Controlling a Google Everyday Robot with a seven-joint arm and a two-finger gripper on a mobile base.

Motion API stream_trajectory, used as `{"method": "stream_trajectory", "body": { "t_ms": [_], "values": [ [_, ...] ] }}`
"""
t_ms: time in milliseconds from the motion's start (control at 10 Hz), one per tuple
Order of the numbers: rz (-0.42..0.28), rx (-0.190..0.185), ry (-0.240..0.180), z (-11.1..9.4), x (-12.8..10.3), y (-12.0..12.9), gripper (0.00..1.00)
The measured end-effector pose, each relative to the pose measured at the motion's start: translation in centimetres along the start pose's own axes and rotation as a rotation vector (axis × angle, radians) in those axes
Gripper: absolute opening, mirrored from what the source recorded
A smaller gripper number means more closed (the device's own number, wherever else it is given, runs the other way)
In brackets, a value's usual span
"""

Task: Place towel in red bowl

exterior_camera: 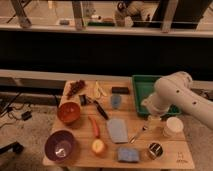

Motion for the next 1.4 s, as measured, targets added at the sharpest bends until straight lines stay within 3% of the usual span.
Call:
{"method": "stream_trajectory", "body": {
  "t_ms": [200,300,700,1100,1400],
  "values": [
    [-0.018,-0.025,-0.015,1.4,-2.2,-0.1,0.80],
    [-0.024,-0.063,-0.019,2.4,-3.4,0.4,0.80],
    [-0.035,-0.138,-0.017,4.0,-5.1,2.7,0.80],
    [-0.095,-0.124,-0.055,5.7,-7.8,3.1,0.80],
    [-0.093,-0.123,-0.056,5.7,-7.7,3.1,0.80]
  ]
}}
